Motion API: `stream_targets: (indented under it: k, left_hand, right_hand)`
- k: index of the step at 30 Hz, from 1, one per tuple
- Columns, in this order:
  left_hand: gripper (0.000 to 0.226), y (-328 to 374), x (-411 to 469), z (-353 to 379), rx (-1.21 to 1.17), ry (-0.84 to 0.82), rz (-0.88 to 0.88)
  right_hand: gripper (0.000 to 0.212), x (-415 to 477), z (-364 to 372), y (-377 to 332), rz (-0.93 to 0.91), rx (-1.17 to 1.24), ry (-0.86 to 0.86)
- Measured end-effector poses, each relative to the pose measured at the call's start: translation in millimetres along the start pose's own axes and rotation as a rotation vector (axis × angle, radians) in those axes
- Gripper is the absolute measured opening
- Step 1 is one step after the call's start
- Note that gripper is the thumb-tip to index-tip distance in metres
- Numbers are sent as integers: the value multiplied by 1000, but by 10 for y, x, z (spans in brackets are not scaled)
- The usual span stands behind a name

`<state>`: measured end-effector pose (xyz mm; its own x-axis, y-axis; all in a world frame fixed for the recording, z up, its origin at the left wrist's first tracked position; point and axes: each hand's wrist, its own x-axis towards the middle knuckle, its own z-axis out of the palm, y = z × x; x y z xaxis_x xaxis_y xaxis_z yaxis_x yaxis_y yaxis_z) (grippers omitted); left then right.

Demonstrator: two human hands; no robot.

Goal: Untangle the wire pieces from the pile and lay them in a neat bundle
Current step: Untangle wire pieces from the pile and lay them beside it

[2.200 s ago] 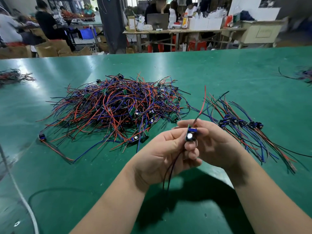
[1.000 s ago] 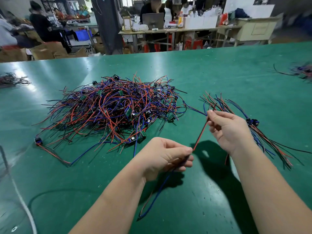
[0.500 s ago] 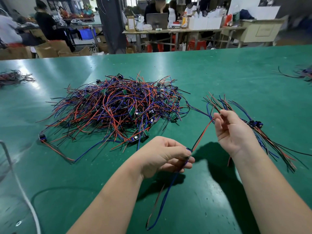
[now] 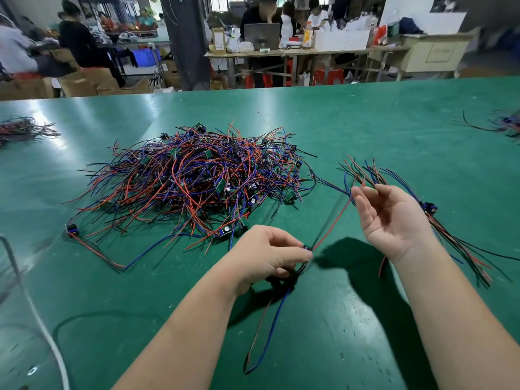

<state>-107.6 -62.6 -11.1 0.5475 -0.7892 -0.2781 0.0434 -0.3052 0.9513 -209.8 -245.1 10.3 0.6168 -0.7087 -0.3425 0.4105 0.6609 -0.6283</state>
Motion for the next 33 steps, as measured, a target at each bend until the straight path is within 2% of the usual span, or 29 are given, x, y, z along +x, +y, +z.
stream_targets:
  k: [2, 5, 6, 8, 9, 11, 14, 20, 24, 27, 29, 31, 33]
  left_hand:
    - [9, 37, 5, -2, -218, -3, 1]
    - [16, 124, -4, -14, -655, -72, 42]
    - [21, 146, -7, -19, -763, -84, 52]
    - [19, 166, -15, -23, -890, -79, 52]
    - [13, 170, -18, -20, -913, -65, 41]
    - [4, 157, -14, 5, -897, -30, 35]
    - [3, 115, 16, 53, -809, 21, 68]
    - [24, 36, 34, 156, -572, 74, 256]
    - [14, 23, 10, 189, -332, 108, 376]
    - [16, 44, -23, 184, -211, 26, 482]
    - [19, 23, -16, 195, -30, 103, 625]
    - [32, 19, -25, 220, 18, 182, 706]
    - [31, 43, -42, 237, -121, 190, 632]
  right_hand:
    - [32, 1, 0, -10, 5, -43, -41]
    - [15, -7, 21, 81, -36, -395, -63]
    - [6, -29, 34, 136, -52, -545, -110]
    - [15, -106, 63, 259, -52, -745, -288]
    - [20, -148, 82, 314, -38, -757, -377]
    - [20, -212, 132, 399, -36, -655, -475]
    - [11, -209, 186, 441, -46, -425, -431]
    - [14, -152, 153, 439, -7, -449, -386]
    - [17, -160, 153, 417, 59, -392, -446]
    - [18, -184, 166, 359, 77, -341, -461]
    - [19, -190, 169, 307, 79, -270, -466]
    - [16, -171, 142, 245, 120, -139, -550]
    - [17, -167, 102, 197, 171, -95, -736]
